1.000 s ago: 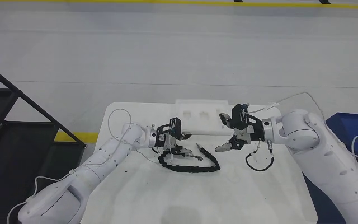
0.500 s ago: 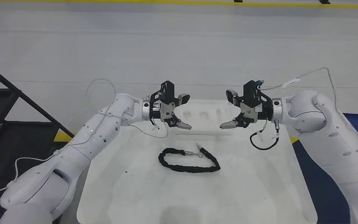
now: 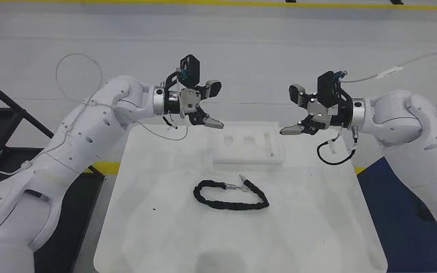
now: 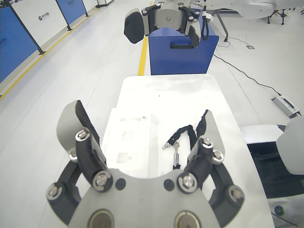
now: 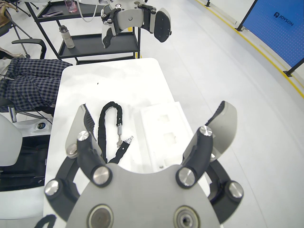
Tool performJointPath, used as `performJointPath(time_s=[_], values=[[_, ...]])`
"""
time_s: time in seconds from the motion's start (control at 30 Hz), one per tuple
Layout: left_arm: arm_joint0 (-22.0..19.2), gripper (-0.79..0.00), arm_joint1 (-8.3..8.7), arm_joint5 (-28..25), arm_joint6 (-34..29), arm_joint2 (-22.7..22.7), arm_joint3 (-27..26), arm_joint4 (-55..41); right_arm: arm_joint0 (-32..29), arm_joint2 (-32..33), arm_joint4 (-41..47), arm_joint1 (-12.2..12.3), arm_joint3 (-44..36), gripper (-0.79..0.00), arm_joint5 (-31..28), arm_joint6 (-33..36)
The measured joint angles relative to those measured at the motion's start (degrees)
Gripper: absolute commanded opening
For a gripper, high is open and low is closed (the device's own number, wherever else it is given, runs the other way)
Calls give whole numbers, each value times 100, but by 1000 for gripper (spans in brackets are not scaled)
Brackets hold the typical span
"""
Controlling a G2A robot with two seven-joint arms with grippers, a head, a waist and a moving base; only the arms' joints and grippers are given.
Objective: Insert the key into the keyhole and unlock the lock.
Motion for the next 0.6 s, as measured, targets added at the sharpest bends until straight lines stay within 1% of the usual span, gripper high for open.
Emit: performJointPath(time_s=[0.1, 0.2, 0.6], values=[[-51, 0, 125, 0, -155, 34, -70, -290, 107, -84, 64, 89, -8, 0, 0, -23], [-46, 0, 186, 0, -237, 91, -113, -304, 193, -198, 109, 159, -32, 0, 0, 10], [-45, 0, 184, 0, -232, 90, -111, -299, 197, -202, 111, 161, -30, -1, 0, 14]])
